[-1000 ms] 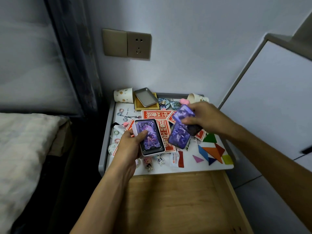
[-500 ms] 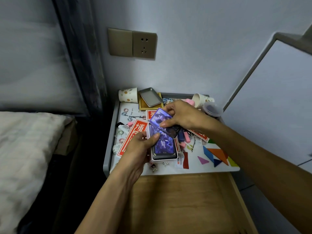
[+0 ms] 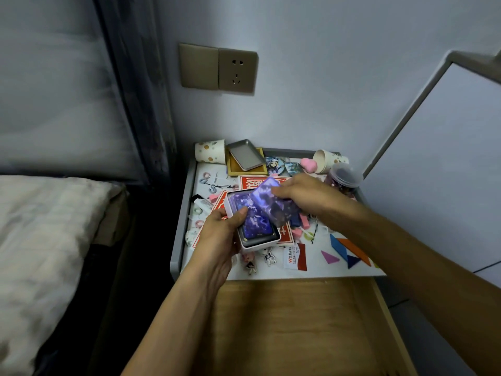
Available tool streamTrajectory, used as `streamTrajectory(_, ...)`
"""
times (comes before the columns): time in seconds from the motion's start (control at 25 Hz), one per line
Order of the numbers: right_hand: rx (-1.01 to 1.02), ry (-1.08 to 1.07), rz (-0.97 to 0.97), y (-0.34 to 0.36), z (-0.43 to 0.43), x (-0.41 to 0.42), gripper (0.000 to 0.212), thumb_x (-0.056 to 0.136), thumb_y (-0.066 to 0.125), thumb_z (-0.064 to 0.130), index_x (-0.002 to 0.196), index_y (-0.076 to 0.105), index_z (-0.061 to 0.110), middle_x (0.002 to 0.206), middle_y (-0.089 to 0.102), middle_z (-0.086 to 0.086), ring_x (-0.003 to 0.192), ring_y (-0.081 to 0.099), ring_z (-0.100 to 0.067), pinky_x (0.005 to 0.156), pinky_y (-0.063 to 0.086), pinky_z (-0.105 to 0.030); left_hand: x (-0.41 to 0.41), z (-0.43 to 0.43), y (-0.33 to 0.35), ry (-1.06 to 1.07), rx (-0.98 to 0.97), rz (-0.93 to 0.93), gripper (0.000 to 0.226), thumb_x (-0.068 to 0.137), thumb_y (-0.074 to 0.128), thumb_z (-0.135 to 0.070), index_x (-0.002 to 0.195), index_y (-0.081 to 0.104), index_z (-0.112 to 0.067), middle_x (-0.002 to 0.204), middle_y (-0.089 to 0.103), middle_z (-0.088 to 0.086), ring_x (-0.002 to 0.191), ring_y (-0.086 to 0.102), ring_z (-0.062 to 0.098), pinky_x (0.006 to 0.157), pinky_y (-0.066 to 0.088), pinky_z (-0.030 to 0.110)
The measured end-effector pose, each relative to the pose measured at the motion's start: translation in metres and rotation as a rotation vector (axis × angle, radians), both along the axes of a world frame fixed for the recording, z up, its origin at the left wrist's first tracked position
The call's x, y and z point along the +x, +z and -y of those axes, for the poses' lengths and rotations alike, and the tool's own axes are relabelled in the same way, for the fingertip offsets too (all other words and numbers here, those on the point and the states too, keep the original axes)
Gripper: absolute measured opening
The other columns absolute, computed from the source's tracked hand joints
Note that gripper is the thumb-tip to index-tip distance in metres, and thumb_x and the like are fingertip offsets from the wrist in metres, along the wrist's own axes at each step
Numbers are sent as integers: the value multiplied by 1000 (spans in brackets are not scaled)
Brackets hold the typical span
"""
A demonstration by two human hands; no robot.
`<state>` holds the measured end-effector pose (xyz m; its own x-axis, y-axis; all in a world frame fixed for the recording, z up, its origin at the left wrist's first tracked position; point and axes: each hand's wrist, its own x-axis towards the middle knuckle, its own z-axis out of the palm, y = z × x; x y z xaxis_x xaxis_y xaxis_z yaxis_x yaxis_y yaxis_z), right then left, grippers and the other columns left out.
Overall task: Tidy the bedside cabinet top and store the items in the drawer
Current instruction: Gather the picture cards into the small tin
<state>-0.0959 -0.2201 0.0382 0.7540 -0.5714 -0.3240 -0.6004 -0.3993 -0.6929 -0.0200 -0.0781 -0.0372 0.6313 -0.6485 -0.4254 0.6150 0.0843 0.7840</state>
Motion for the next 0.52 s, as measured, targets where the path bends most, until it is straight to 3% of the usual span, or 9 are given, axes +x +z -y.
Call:
streamTrajectory(0.08,49,30,-20,0,-9,-2,24,96,57,26,82,66,9,76,63,-8,66,54,-15,61,40,-27,0,1,0,-4,-9,-7,34,93,62,-9,124,56,2,103,73,21,78,72,29,79,57,48)
streamTrajectory(0.28,-149,21,3,-13,-24,3,21,88,67,34,87,51,19,85,66,-6,47,65,-9,37,43,-17,-5,0,2,-28,14,-4,32,91,64,-10,120,57,4,95,74,20,75,72,30,82,55,51)
streamTrajectory(0.4,-267,21,0,-20,-28,3,32,88,67,40,105,47,21,94,65,-2,60,68,-12,40,45,-20,-3,-1,2,-19,-5,-19,31,92,62,-9,119,58,6,93,74,19,74,73,29,74,58,45)
streamTrajectory(0.52,-372,69,55,-22,-33,2,36,91,63,38,119,45,24,97,64,0,57,68,-14,42,50,-21,-2,-2,3,-19,-21,-40,31,92,62,-10,118,59,7,97,73,21,77,73,30,69,60,43)
